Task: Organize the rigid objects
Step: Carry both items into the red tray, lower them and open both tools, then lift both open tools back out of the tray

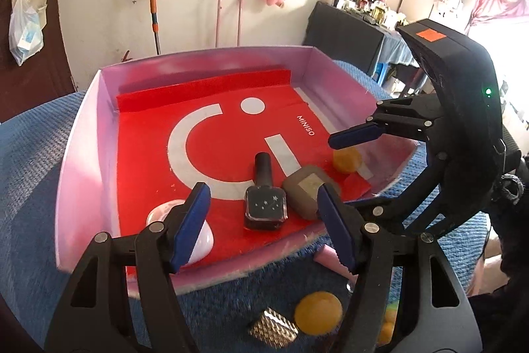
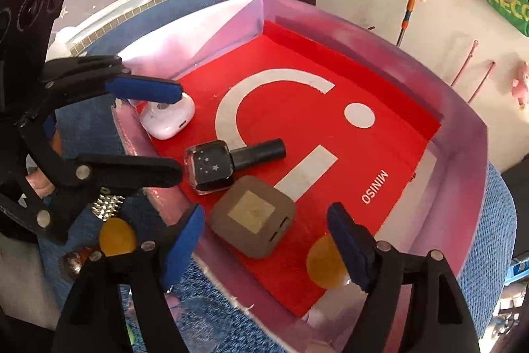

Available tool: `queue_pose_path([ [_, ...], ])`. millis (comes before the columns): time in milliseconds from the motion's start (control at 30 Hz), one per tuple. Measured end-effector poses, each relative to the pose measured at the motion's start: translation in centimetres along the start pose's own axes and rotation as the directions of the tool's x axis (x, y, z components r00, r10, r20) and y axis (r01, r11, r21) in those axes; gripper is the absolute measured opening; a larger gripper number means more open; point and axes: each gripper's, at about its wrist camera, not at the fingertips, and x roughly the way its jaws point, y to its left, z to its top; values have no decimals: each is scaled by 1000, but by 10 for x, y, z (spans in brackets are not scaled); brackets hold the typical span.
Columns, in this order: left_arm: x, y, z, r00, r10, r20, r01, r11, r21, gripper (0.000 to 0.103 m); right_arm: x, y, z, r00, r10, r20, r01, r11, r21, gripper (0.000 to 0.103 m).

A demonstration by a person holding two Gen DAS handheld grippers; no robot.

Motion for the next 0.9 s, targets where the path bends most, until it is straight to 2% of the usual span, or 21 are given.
queue_pose_path([
  [133,-22,-4,-6,999,8,41,-7,1000,-6,72,-20,7,-6,999,-16,44,15,1000,22,83],
  [233,-37,-5,-12,998,17,65,-16,1000,-11,72,-38,14,-14,996,-18,90,14,999,50,93],
  [300,-49,-7,-18,996,23,86,-22,1000,-16,73,-52,21,-20,992,-35,124,25,997,75,93],
  [367,-61,-10,-24,993,35,115,-33,999,-22,84,-64,26,-26,987,-55,152,39,994,107,94],
  [467,-78,-15,-33,985,57,164,-53,998,-25,89,-83,36,-36,975,-90,203,57,985,163,96],
  [567,-91,-21,-42,978,91,185,-87,996,-29,89,-105,45,-49,955,-137,262,77,971,228,103],
  [733,-104,-25,-56,963,153,224,-145,988,-50,89,-139,62,-72,908,-209,362,79,937,342,103],
  [833,-107,-26,-66,955,185,230,-172,982,-75,89,-148,73,-87,878,-292,379,126,905,406,103],
  [900,-106,-27,-71,954,198,225,-183,980,-82,89,-150,78,-95,868,-314,384,131,892,433,103],
])
